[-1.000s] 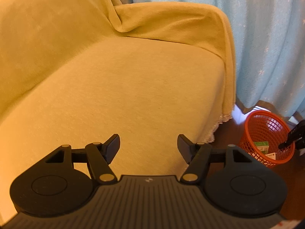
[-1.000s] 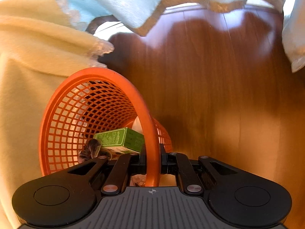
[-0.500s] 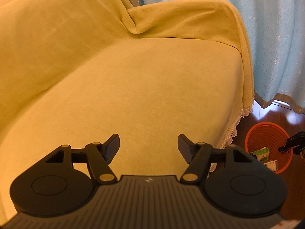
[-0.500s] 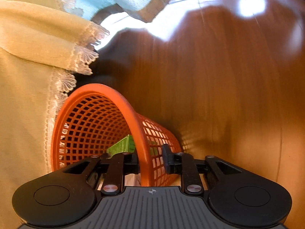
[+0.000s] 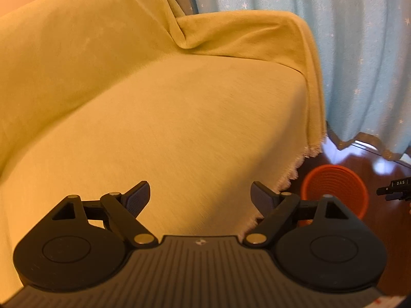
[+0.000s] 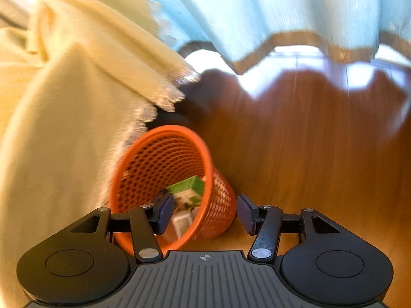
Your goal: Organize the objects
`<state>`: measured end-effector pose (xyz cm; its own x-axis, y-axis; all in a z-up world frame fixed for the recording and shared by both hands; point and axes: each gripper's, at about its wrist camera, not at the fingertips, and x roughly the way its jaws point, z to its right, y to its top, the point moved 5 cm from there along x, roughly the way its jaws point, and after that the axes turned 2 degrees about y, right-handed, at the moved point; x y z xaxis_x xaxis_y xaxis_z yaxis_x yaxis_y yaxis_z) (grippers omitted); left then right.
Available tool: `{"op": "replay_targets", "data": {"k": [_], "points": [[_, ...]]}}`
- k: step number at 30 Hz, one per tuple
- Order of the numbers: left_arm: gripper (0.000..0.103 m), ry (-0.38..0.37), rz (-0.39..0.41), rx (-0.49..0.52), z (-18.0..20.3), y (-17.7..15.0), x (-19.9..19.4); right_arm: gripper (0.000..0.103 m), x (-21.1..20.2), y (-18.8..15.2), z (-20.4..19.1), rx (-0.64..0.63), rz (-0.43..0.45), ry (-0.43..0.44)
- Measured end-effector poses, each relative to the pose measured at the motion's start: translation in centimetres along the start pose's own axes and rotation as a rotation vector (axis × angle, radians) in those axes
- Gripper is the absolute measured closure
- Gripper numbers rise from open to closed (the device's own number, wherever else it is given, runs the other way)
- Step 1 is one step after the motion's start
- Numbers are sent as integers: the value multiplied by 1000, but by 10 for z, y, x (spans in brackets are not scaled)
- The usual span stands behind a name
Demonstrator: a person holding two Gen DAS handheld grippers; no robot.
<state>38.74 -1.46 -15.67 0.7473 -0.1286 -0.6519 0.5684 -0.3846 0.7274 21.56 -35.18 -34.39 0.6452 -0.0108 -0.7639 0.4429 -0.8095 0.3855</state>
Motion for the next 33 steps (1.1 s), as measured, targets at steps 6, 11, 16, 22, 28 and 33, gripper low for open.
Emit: {"op": "replay_targets", "data": {"k": [6,11,16,22,28,33], "points": [[12,-26,-29,-70,29,-24,-59,50,-87,-35,-45,-179,5,7],[10,-51,-76,-98,61,-44,-103,49,-142,-70,-79,-304,-14,-11],[7,-29,-89,-108,81,-62,-140,48,-188,-101,-101,-383,-14,-19],[4,-18,-94,-103,103,-76,-166,48,-221,-125,-120,-470,-5,-17],[1,14,-74,-57,136,-97,-186,48,-241,-147,-128,-498,-12,13],[1,-57,-141,-115,148,-118,-189,48,-255,-162,-129,-502,-17,29]]}}
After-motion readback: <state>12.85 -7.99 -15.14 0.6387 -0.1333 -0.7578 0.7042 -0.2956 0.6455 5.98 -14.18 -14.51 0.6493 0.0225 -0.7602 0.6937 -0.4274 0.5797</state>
